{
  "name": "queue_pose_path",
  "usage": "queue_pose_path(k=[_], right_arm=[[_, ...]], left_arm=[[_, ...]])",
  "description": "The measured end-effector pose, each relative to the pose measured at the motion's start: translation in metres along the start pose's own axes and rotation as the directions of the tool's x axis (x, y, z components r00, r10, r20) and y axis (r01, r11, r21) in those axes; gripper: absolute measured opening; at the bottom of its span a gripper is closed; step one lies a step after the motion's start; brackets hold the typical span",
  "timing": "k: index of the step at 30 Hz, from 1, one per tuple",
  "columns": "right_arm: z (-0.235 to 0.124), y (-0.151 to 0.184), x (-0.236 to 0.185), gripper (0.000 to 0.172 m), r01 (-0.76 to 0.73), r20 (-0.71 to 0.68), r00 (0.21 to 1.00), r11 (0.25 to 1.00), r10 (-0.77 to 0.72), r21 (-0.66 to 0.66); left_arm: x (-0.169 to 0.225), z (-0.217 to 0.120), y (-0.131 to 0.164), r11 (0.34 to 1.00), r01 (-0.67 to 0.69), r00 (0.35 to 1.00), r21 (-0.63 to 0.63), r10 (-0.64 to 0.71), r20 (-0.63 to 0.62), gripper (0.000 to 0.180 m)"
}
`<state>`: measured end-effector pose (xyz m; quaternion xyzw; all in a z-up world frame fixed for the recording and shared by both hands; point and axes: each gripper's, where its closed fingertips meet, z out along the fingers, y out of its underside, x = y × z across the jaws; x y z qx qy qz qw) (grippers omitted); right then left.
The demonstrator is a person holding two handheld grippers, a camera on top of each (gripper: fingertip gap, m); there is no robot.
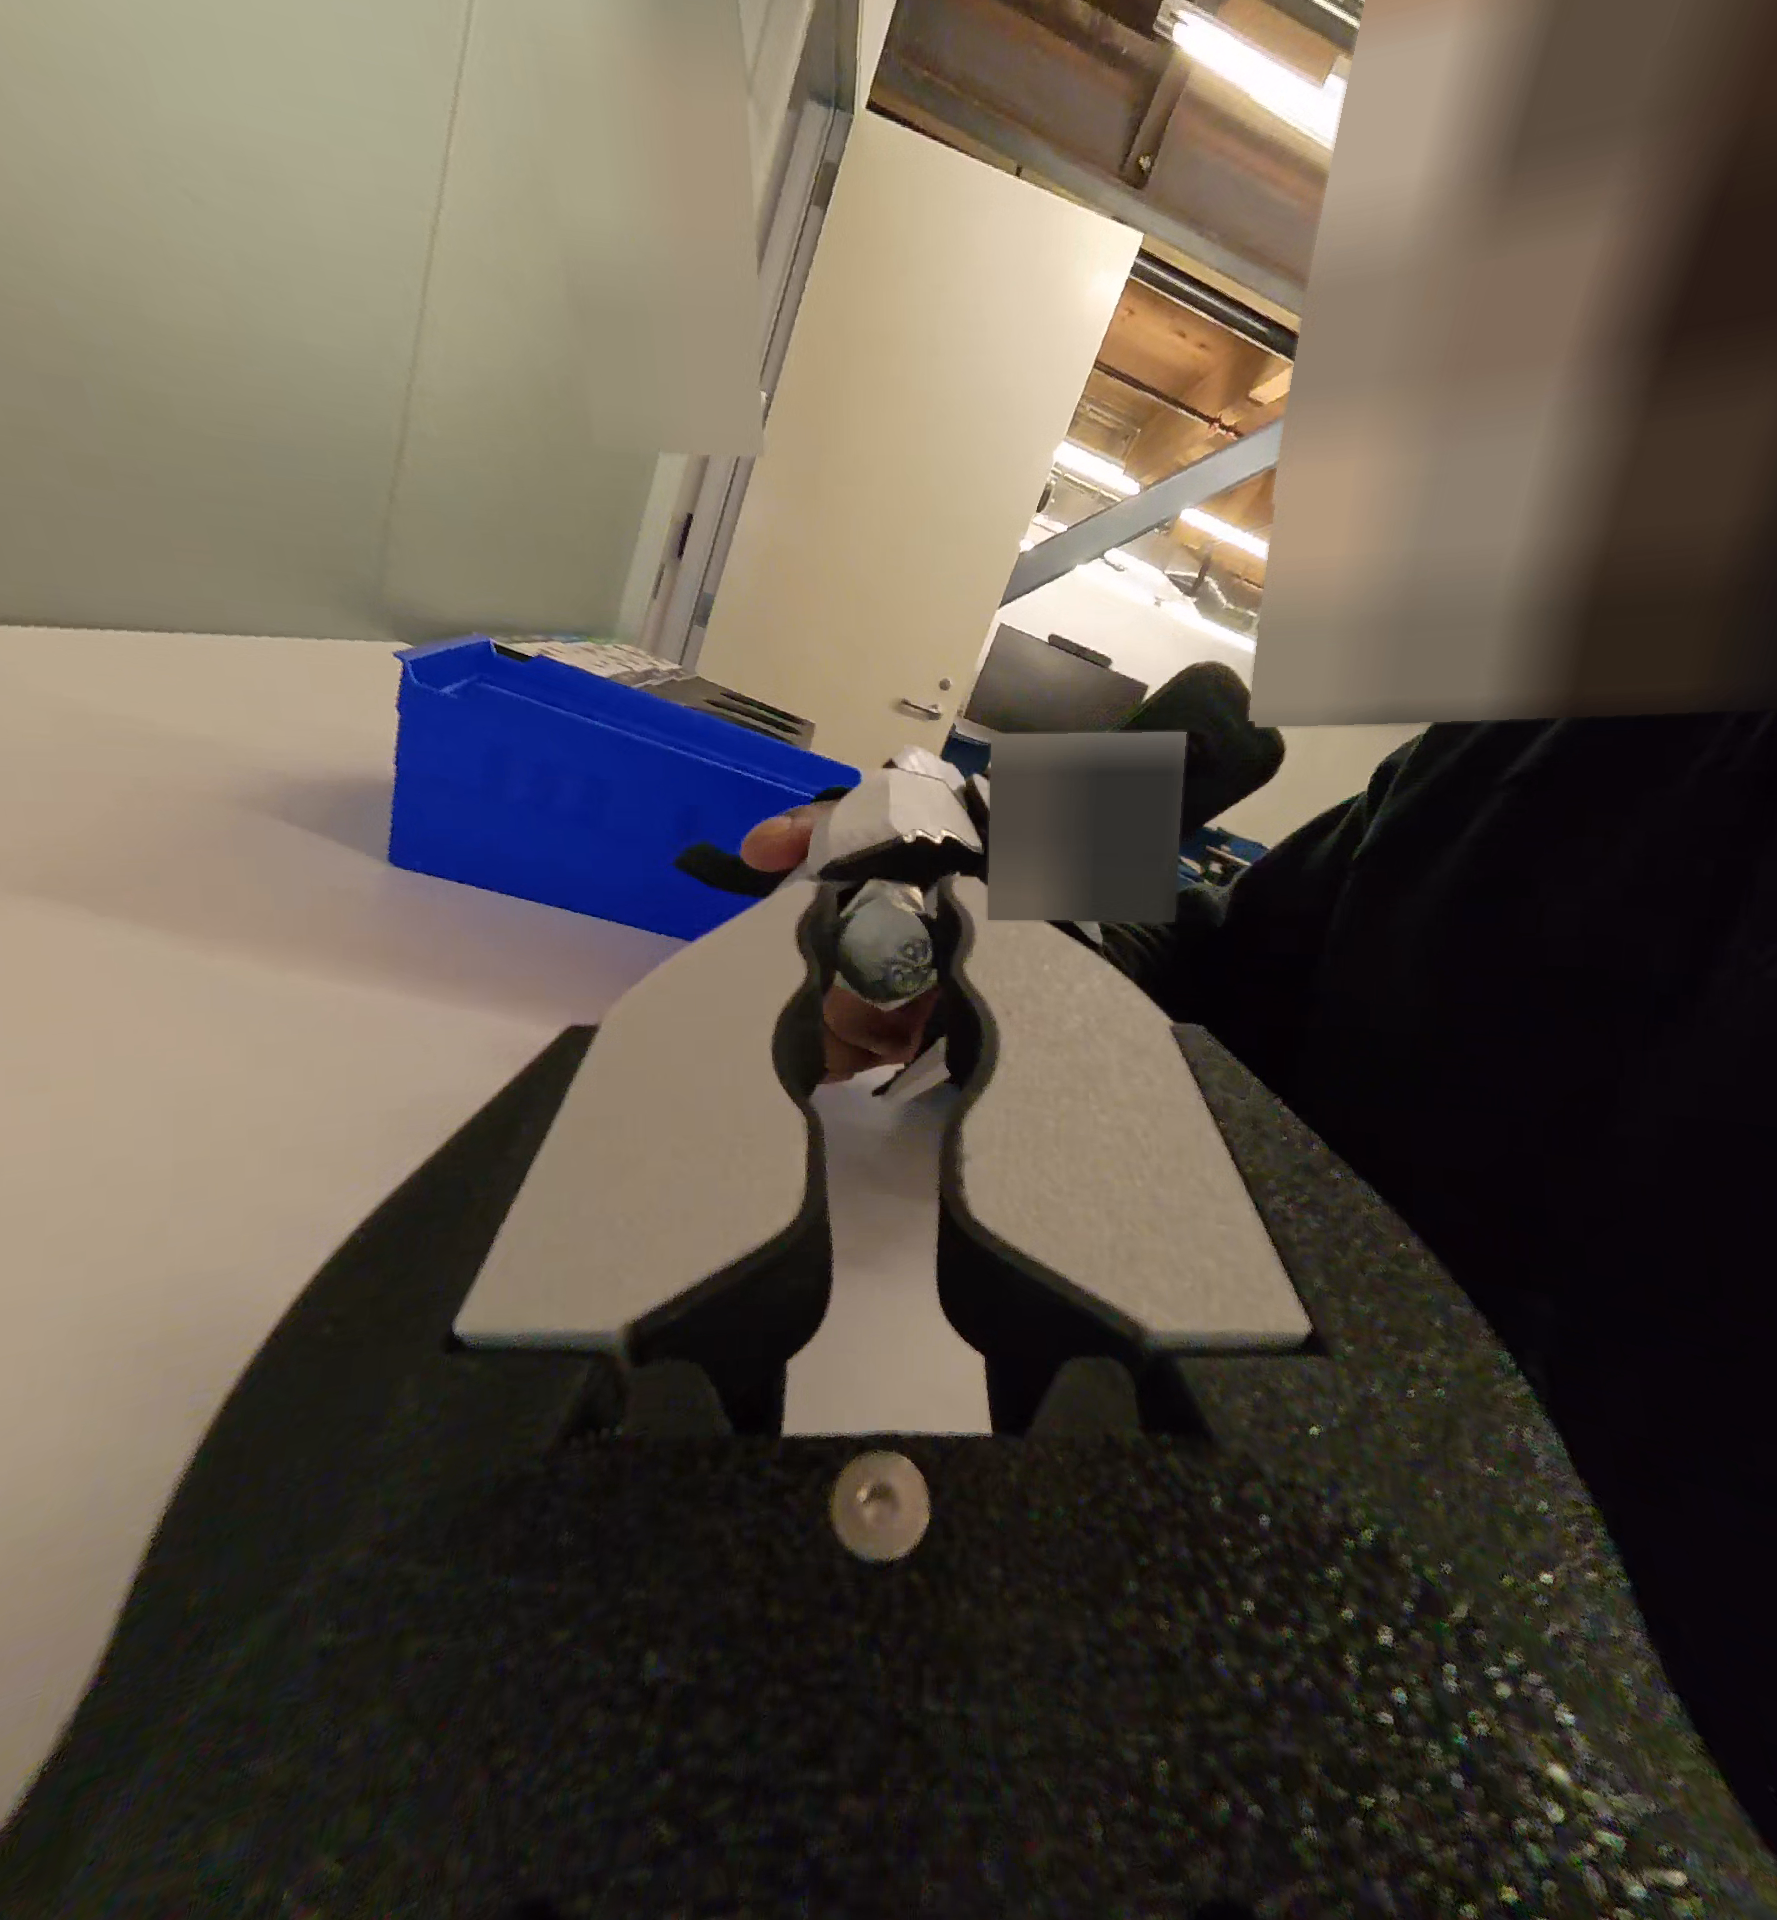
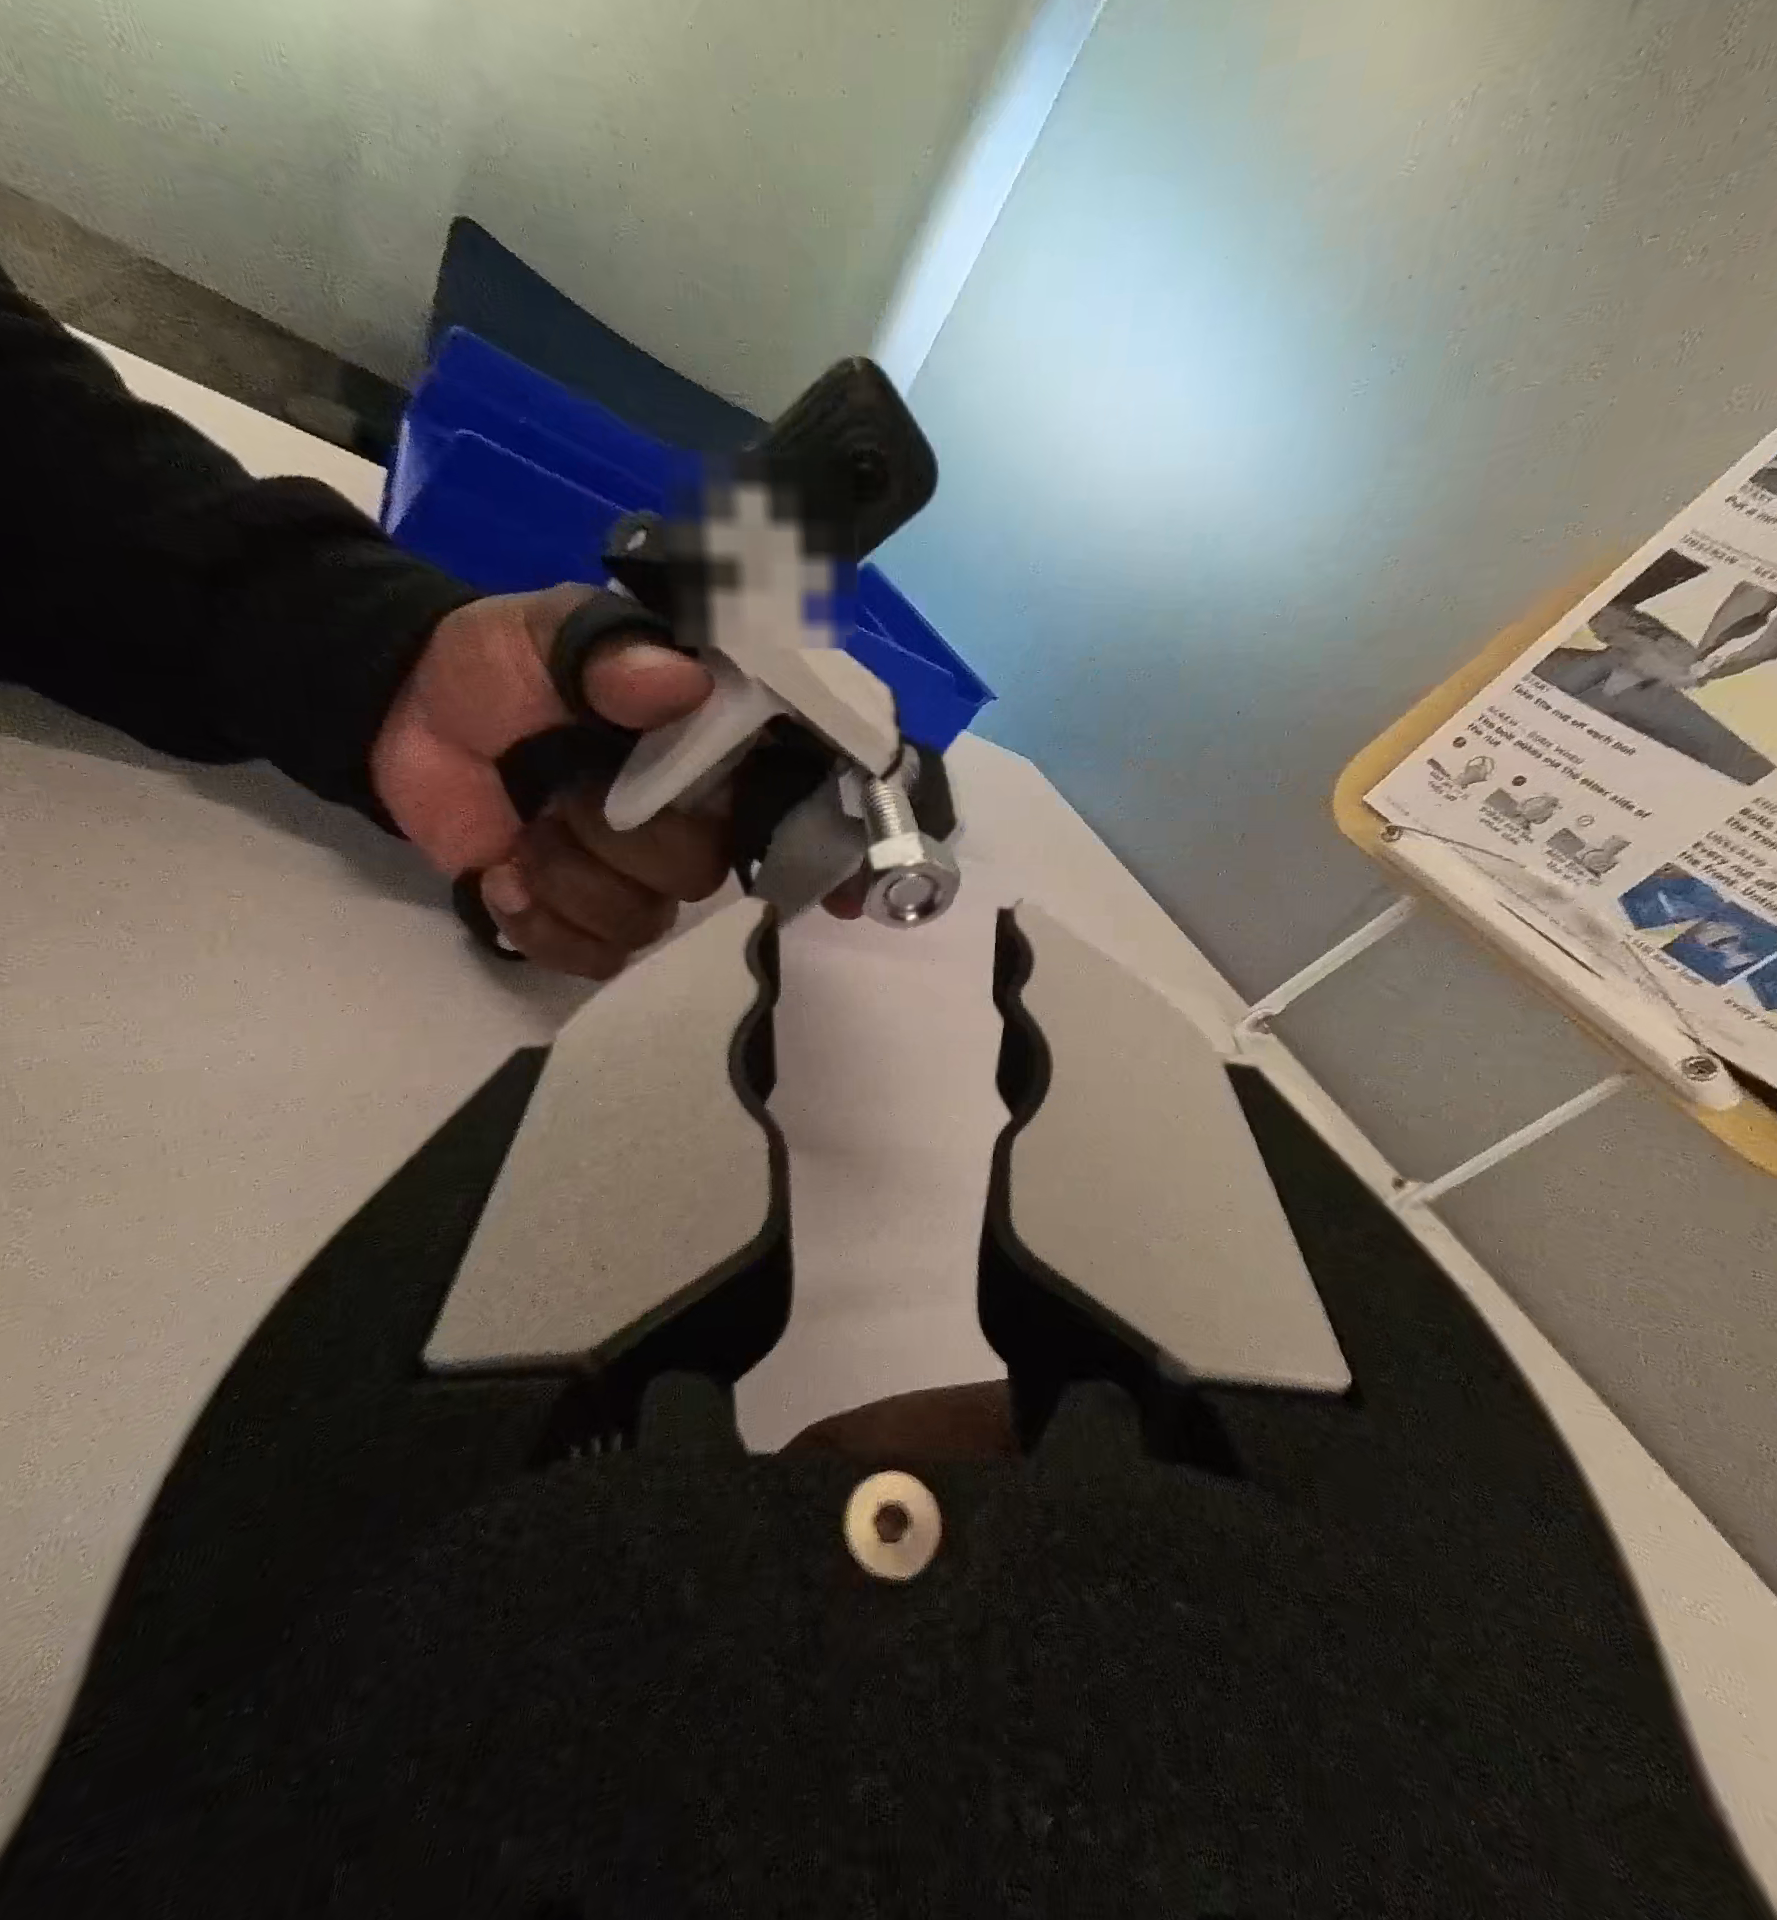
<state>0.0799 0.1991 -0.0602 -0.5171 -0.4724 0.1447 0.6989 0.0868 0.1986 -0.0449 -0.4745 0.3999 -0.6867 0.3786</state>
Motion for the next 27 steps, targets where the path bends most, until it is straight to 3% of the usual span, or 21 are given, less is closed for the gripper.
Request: queue_pose_path(k=[5, 7, 8, 9, 10, 11, 12, 13, 14, 15, 16, 18, 20, 21, 23, 27], right_arm=[[-0.001, -0.004, -0.004, 0.018, 0.015, 0.014, 1.0, 1.0, -0.015, 0.022], [0.0, 0.0, -0.007, 0.018, -0.106, 0.089, 0.99, 0.994, 0.107, -0.009], [0.001, 0.002, -0.008, 0.018, -0.235, 0.137, 0.961, 0.971, 0.239, -0.04], [0.003, 0.003, -0.009, 0.017, -0.411, 0.198, 0.885, 0.907, 0.421, -0.09], [0.004, 0.004, -0.013, 0.017, -0.597, 0.263, 0.741, 0.785, 0.618, -0.166], [0.003, 0.004, -0.016, 0.018, -0.742, 0.308, 0.549, 0.623, 0.777, -0.248], [0.003, 0.004, -0.013, 0.018, -0.835, 0.33, 0.372, 0.468, 0.868, -0.291], [0.002, 0.001, -0.006, 0.018, -0.89, 0.357, 0.255, 0.362, 0.899, -0.276], [0.0, -0.003, 0.004, 0.018, -0.921, 0.389, 0.211, 0.316, 0.897, -0.228], [-0.002, -0.003, 0.012, 0.022, -0.929, 0.395, 0.24, 0.328, 0.887, -0.171], [-0.003, -0.002, 0.018, 0.026, -0.913, 0.377, 0.326, 0.393, 0.867, -0.114], [-0.005, 0.001, 0.024, 0.03, -0.792, 0.292, 0.58, 0.611, 0.761, -0.019], [-0.005, 0.004, 0.026, 0.034, -0.562, 0.158, 0.82, 0.826, 0.55, 0.04], [-0.005, 0.004, 0.027, 0.034, -0.43, 0.084, 0.901, 0.901, 0.425, 0.055], [-0.003, 0.003, 0.021, 0.034, -0.205, -0.011, 0.978, 0.978, 0.206, 0.038], [0.0, -0.001, 0.006, 0.037, 0.067, -0.088, 0.994, 0.998, -0.067, 0.003]], left_arm=[[0.003, 0.006, 0.012, 0.997, -0.004, 1.0, -0.071, 0.003, -0.018, 0.017], [0.004, 0.006, 0.013, 0.997, -0.024, 1.0, -0.079, 0.023, -0.019, 0.017], [0.004, 0.006, 0.013, 0.996, -0.041, 0.999, -0.083, 0.04, -0.012, 0.017], [0.003, 0.005, 0.013, 0.995, -0.062, 0.998, -0.083, 0.062, -0.008, 0.017], [0.004, 0.004, 0.013, 0.993, -0.088, 0.996, -0.084, 0.087, -0.013, 0.017], [0.007, 0.004, 0.014, 0.988, -0.121, 0.993, -0.094, 0.119, -0.024, 0.017], [0.008, 0.005, 0.015, 0.982, -0.157, 0.988, -0.105, 0.155, -0.021, 0.017], [0.007, 0.005, 0.016, 0.976, -0.184, 0.983, -0.117, 0.184, -0.007, 0.017], [0.005, 0.006, 0.017, 0.972, -0.194, 0.98, -0.13, 0.197, 0.011, 0.017], [0.003, 0.006, 0.017, 0.973, -0.189, 0.981, -0.13, 0.193, 0.022, 0.017], [0.003, 0.007, 0.015, 0.979, -0.172, 0.984, -0.109, 0.176, 0.024, 0.017], [0.004, 0.005, 0.004, 0.993, -0.115, 0.993, -0.03, 0.116, 0.02, 0.017], [0.0, 0.001, -0.006, 0.998, -0.046, 0.999, 0.048, 0.044, 0.032, 0.017], [-0.001, 0.0, -0.009, 0.997, -0.011, 0.999, 0.079, 0.009, 0.031, 0.017], [-0.003, -0.001, -0.012, 0.991, 0.049, 0.998, 0.122, -0.052, 0.021, 0.017], [0.001, 0.003, -0.013, 0.978, 0.12, 0.993, 0.173, -0.119, -0.014, 0.017]])
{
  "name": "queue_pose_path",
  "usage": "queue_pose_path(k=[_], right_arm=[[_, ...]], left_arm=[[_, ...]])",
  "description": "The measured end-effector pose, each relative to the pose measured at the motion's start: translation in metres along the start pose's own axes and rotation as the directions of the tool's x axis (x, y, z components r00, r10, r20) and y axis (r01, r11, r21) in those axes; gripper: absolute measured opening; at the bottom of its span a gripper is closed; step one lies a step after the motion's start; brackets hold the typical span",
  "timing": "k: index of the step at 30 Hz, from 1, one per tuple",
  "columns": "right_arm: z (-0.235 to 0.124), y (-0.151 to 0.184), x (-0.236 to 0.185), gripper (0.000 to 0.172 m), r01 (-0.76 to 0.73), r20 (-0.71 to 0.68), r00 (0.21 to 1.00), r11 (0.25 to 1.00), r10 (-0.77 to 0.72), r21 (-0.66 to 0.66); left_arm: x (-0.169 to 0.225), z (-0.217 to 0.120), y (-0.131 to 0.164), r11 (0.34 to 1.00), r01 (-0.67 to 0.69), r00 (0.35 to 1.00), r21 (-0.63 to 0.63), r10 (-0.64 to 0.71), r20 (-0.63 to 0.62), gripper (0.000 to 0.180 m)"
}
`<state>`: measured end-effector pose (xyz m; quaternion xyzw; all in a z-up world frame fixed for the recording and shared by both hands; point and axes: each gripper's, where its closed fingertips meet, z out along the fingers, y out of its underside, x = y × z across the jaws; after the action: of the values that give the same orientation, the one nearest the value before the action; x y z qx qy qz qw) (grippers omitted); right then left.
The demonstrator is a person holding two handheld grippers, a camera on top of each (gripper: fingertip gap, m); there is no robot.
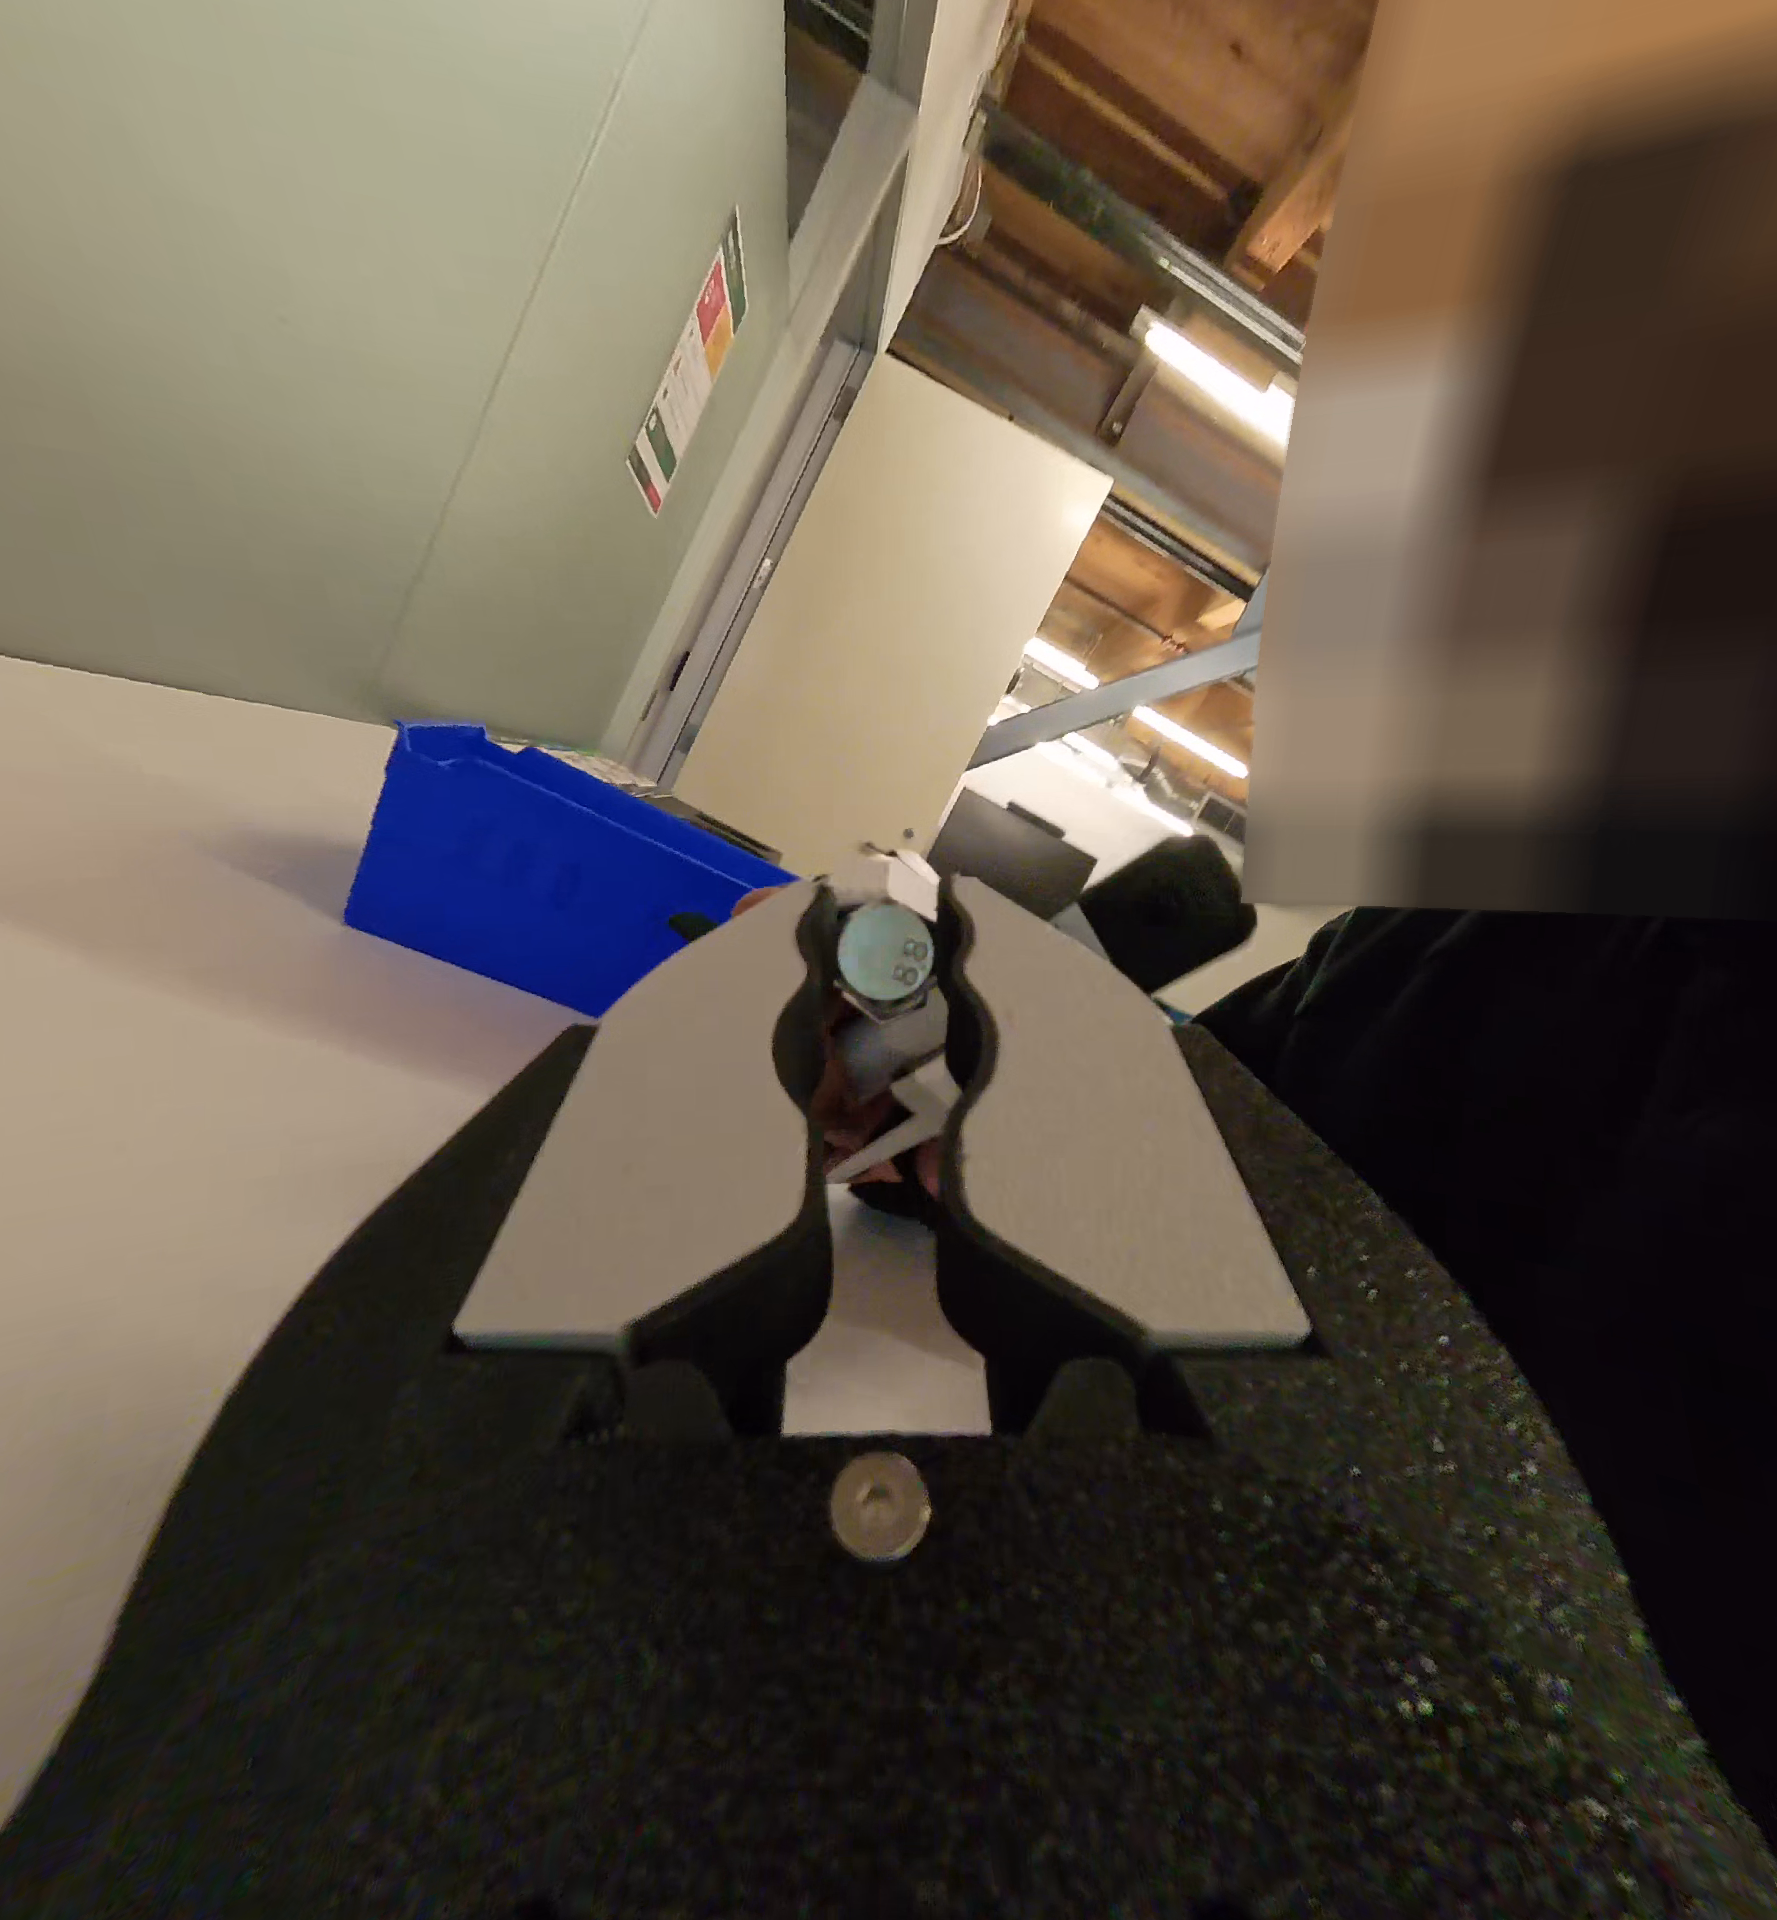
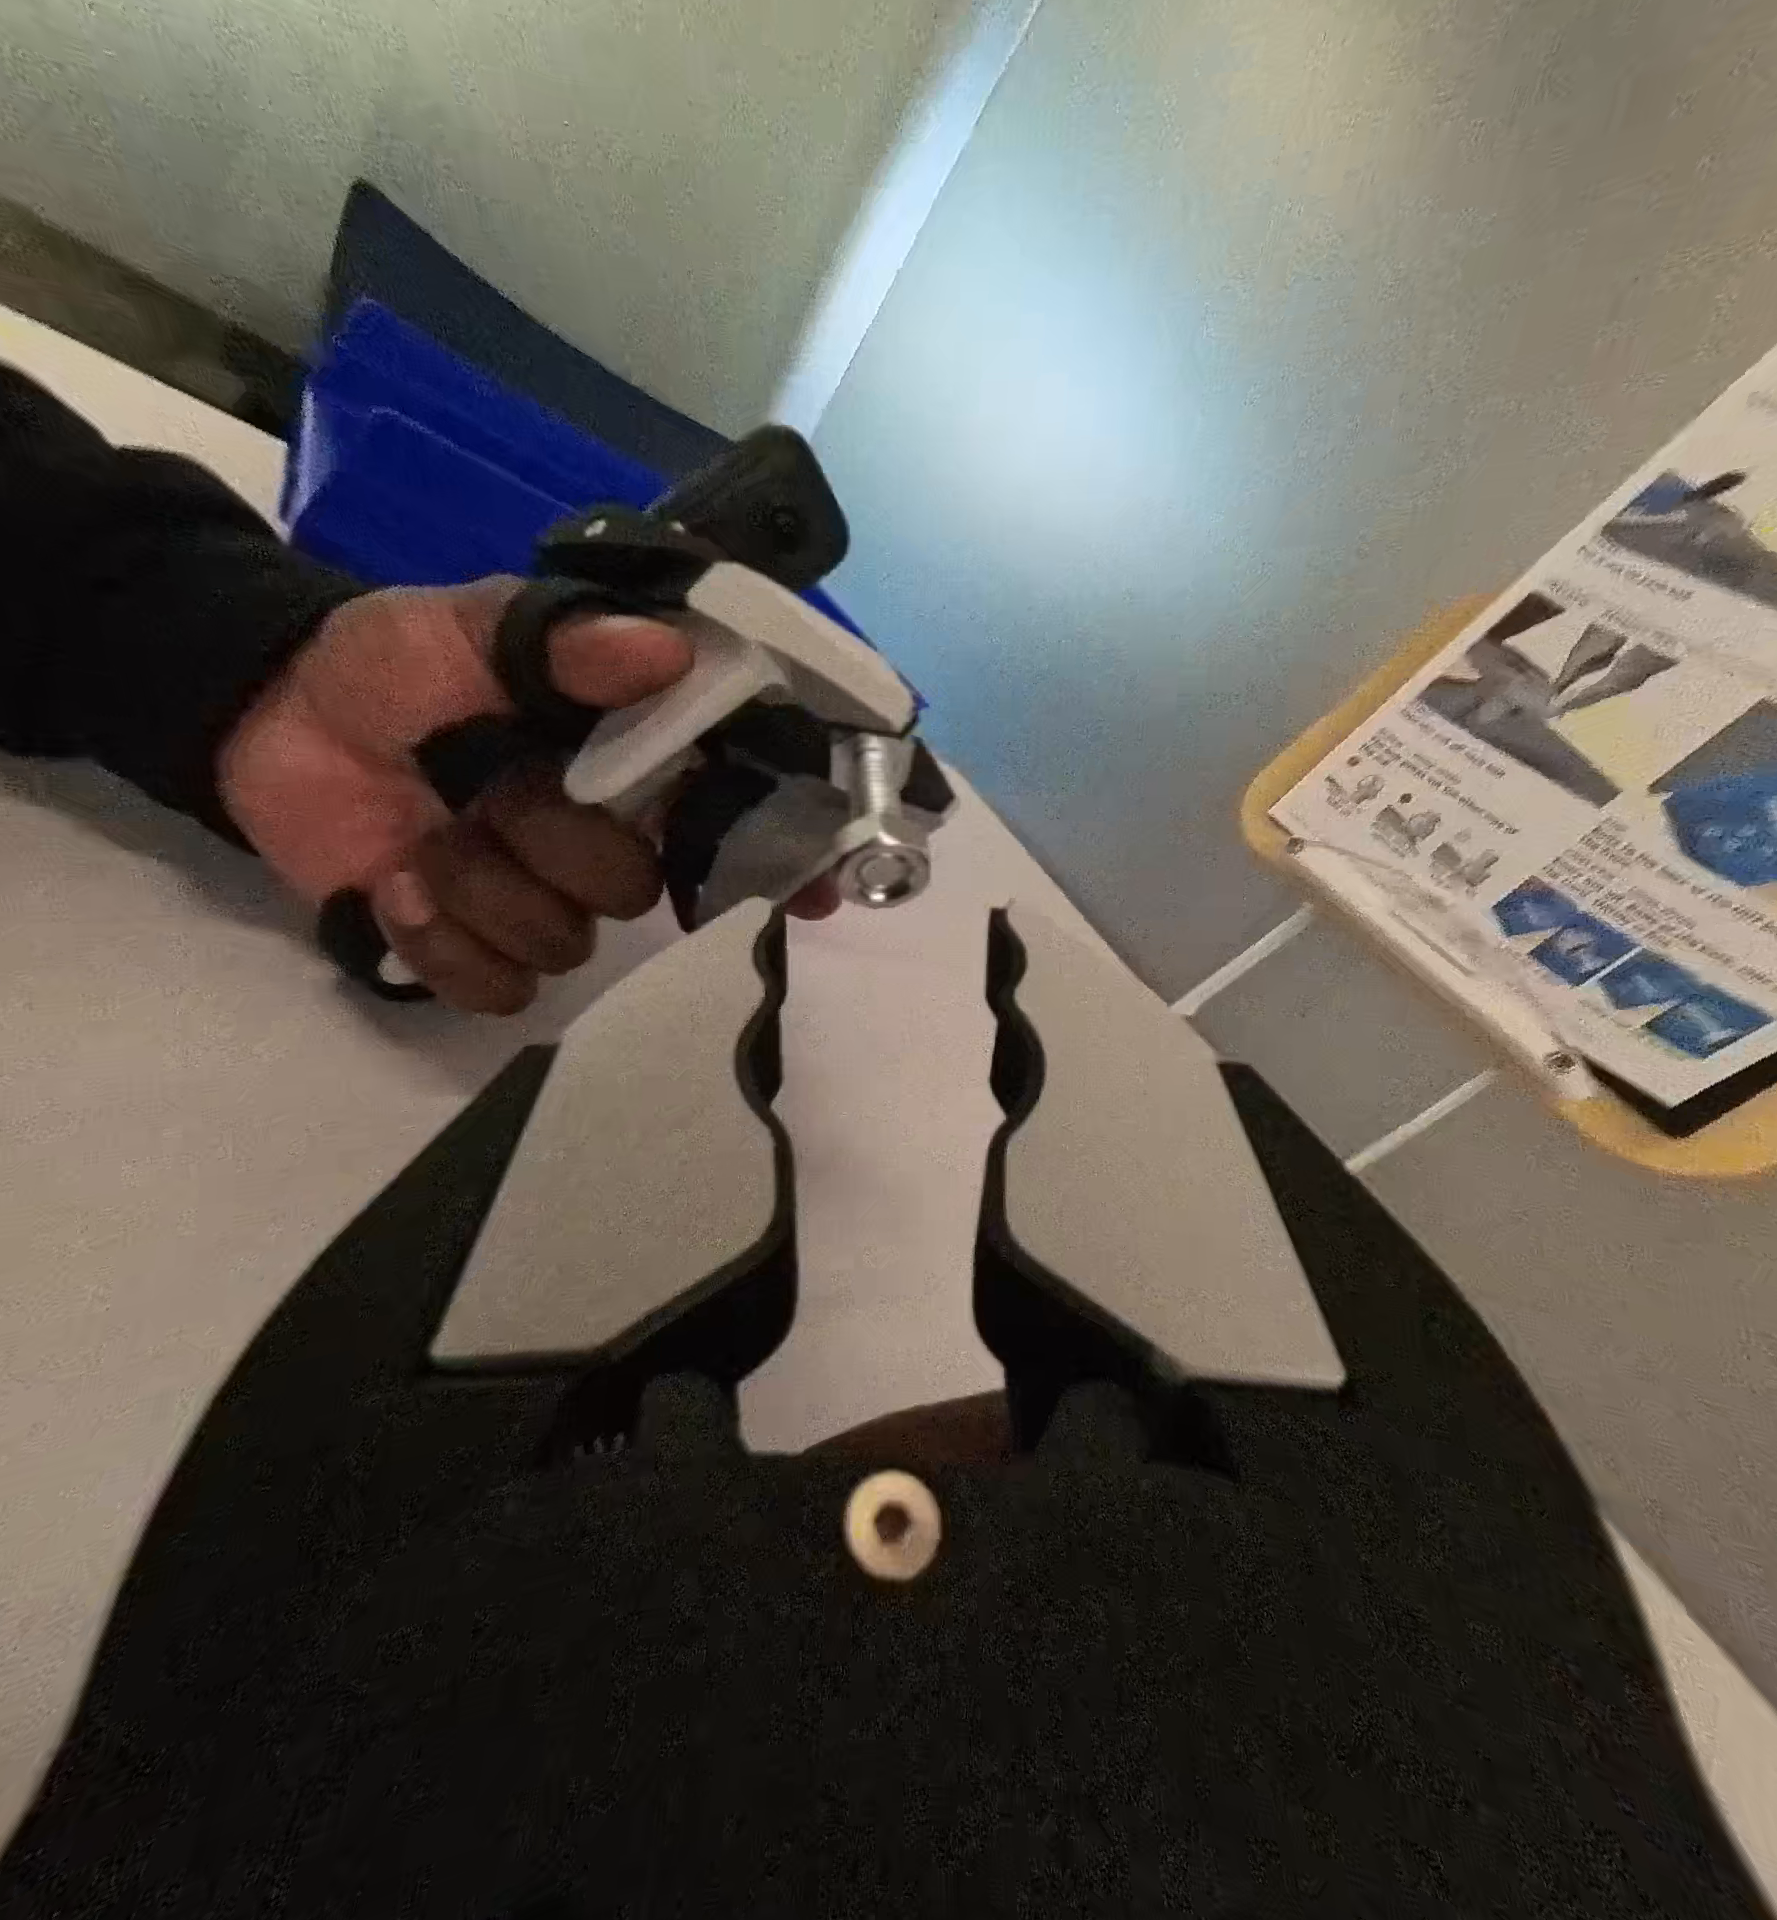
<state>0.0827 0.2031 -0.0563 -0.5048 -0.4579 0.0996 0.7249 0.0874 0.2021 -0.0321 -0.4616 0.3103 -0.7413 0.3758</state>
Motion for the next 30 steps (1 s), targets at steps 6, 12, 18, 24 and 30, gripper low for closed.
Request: queue_pose_path(k=[6, 12, 18, 24, 30], right_arm=[[-0.002, -0.007, -0.004, 0.018, 0.05, -0.015, 0.999, 0.999, -0.05, 0.006], [0.0, -0.013, -0.008, 0.017, -0.857, 0.373, 0.371, 0.468, 0.85, -0.214], [-0.006, -0.008, 0.02, 0.035, -0.863, 0.356, 0.47, 0.505, 0.808, -0.007], [-0.006, -0.008, 0.004, 0.041, -0.167, 0.073, 0.984, 0.984, 0.163, 0.056], [-0.003, -0.01, -0.004, 0.019, 0.064, -0.037, 0.997, 0.998, -0.063, 0.019]], left_arm=[[0.005, 0.008, 0.011, 0.999, 0.005, 1.0, -0.031, -0.006, -0.013, 0.018], [0.009, 0.004, 0.011, 0.987, -0.136, 0.991, -0.082, 0.133, -0.031, 0.017], [0.008, 0.002, 0.004, 0.985, -0.166, 0.986, -0.052, 0.166, 0.005, 0.017], [0.001, -0.002, -0.002, 0.998, -0.06, 0.998, 0.01, 0.06, 0.017, 0.017], [0.006, 0.006, 0.008, 1.0, -0.025, 1.0, -0.019, 0.025, -0.009, 0.018]])
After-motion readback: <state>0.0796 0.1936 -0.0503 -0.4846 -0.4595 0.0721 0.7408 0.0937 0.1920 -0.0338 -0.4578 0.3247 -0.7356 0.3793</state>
